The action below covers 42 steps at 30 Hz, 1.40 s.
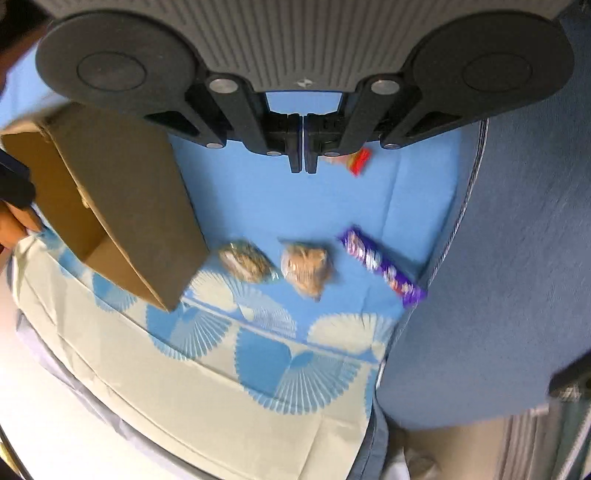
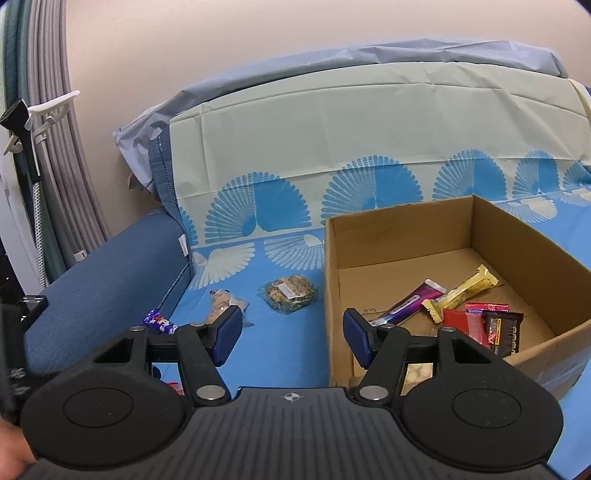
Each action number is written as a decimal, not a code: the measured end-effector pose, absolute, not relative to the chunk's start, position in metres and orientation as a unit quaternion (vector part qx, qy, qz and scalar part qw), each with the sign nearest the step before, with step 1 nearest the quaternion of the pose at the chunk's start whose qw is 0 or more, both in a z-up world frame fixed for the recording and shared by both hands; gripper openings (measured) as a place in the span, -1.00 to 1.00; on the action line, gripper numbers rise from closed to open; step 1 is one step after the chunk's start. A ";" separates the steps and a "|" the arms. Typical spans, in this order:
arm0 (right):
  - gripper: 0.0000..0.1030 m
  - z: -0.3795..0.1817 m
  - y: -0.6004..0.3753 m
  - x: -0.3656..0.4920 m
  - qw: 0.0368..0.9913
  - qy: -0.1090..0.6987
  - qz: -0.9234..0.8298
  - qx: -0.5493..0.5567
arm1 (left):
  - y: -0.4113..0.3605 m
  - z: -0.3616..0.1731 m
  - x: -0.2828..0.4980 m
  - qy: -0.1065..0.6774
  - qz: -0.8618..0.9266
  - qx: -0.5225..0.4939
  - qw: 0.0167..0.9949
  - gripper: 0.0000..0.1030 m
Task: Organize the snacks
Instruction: 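Grasp the small red-wrapped candy with the left tool, then grasp the cookie bag with the right tool while the left tool holds the candy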
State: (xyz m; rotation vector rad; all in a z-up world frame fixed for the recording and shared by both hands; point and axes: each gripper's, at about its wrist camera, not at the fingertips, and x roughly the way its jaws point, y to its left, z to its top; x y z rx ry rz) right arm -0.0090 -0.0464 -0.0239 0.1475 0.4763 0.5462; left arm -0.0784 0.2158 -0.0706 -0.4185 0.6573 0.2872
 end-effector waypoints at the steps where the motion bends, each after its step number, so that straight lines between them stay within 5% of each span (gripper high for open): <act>1: 0.22 -0.024 -0.047 -0.011 0.932 0.233 0.269 0.073 | 0.219 -0.070 -0.085 0.316 0.142 -0.218 0.913 -0.96; 7: 0.26 -0.022 -0.054 -0.016 0.927 0.238 0.277 0.083 | 0.239 -0.071 -0.093 0.319 0.190 -0.285 0.884 -0.78; 9: 0.28 -0.022 -0.055 -0.017 0.925 0.243 0.280 0.087 | 0.237 -0.075 -0.080 0.337 0.193 -0.280 0.878 -0.23; 14: 0.29 -0.020 -0.058 -0.018 0.919 0.246 0.294 0.089 | 0.227 -0.085 -0.039 0.355 0.182 -0.198 0.895 0.49; 16: 0.30 -0.020 -0.059 -0.019 0.918 0.246 0.298 0.087 | 0.218 -0.092 -0.028 0.361 0.181 -0.149 0.903 0.63; 23: 0.31 -0.023 -0.063 -0.016 0.916 0.254 0.300 0.077 | 0.215 -0.129 0.000 0.424 0.165 -0.089 0.886 0.68; 26: 0.31 -0.026 -0.063 -0.013 0.916 0.259 0.298 0.074 | 0.214 -0.127 -0.002 0.412 0.164 -0.082 0.893 0.09; 27: 0.31 -0.026 -0.062 -0.012 0.915 0.262 0.297 0.074 | 0.214 -0.125 -0.004 0.408 0.159 -0.085 0.895 0.05; 42: 0.31 -0.027 -0.011 -0.008 0.898 0.276 0.337 0.055 | 0.221 -0.072 -0.081 0.272 0.128 -0.120 0.946 0.05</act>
